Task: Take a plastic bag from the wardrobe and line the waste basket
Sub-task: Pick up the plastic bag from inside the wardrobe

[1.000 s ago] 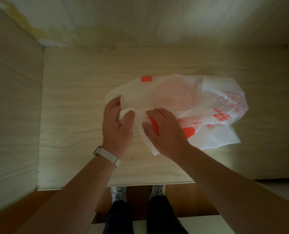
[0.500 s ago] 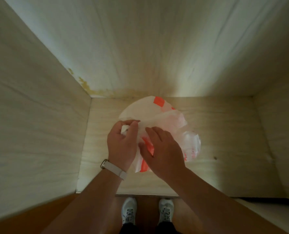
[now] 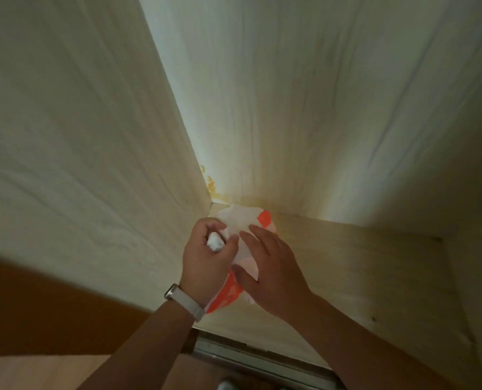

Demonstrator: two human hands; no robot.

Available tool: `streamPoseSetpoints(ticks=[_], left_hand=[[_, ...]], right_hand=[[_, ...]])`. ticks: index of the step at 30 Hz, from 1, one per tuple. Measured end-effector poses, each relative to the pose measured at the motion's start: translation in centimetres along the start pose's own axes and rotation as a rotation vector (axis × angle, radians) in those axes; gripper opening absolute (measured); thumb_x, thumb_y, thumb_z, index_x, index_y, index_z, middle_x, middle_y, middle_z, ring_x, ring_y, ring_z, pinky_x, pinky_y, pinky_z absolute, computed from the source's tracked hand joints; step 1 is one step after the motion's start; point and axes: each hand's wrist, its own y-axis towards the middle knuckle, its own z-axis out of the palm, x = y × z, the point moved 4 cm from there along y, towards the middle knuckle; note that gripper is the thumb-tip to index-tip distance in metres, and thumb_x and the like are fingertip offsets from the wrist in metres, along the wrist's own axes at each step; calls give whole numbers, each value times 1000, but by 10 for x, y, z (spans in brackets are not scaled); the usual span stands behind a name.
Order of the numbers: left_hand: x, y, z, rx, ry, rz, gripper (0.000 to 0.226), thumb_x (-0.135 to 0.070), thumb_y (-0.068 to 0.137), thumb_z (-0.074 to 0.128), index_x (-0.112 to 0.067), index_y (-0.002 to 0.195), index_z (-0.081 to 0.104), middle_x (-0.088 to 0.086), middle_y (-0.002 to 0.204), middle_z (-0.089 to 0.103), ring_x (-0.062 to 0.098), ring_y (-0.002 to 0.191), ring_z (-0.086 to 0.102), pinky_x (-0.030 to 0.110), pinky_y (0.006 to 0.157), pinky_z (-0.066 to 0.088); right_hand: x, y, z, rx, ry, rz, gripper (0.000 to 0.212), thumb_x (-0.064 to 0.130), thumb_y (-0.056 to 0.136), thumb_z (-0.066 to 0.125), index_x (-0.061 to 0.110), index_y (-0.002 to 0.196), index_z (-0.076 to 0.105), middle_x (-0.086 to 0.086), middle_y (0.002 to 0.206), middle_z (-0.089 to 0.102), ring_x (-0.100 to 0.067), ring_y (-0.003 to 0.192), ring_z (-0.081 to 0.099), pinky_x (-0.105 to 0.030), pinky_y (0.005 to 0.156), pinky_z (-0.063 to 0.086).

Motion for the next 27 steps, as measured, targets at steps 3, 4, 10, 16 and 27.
streamPoseSetpoints(ticks=[3, 4, 10, 16, 27], left_hand=[[-8, -5, -31, -3, 85, 66, 14, -17, 75, 70, -16, 77, 57, -6, 73, 59, 6, 71, 57, 12, 65, 43], [-10, -7, -41, -16, 111, 73, 14, -19, 74, 70, -15, 75, 57, -5, 70, 58, 5, 69, 56, 9, 63, 41], [-11, -12, -94, -99, 165, 0, 27, -9, 78, 74, -22, 98, 60, -7, 80, 62, 4, 78, 58, 12, 59, 46], [-9, -19, -124, -79, 243, 11, 26, -10, 76, 73, -14, 65, 49, -3, 60, 48, 8, 57, 45, 13, 54, 34], [-60, -57, -157, -56, 251, 94, 14, -14, 65, 53, -7, 66, 41, 1, 59, 36, 9, 56, 31, 24, 51, 27]], right_hand=[[27, 3, 1, 43, 25, -56, 59, 59, 93, 41, 24, 141, 44, 0, 149, 45, -20, 138, 40, -41, 113, 35], [36, 4, 1, 59, 27, -70, 60, 59, 93, 40, 24, 142, 44, 0, 149, 44, -19, 138, 40, -40, 113, 34], [72, 7, 9, 107, 0, -134, 59, 58, 92, 41, 22, 139, 48, -1, 148, 45, -21, 137, 40, -43, 114, 33], [93, 5, 13, 160, -13, -163, 61, 60, 91, 40, 24, 139, 49, 3, 149, 44, -17, 137, 38, -39, 113, 33], [131, -5, -14, 314, 87, -231, 68, 72, 86, 27, 37, 144, 36, 17, 154, 31, -7, 139, 32, -34, 117, 30]])
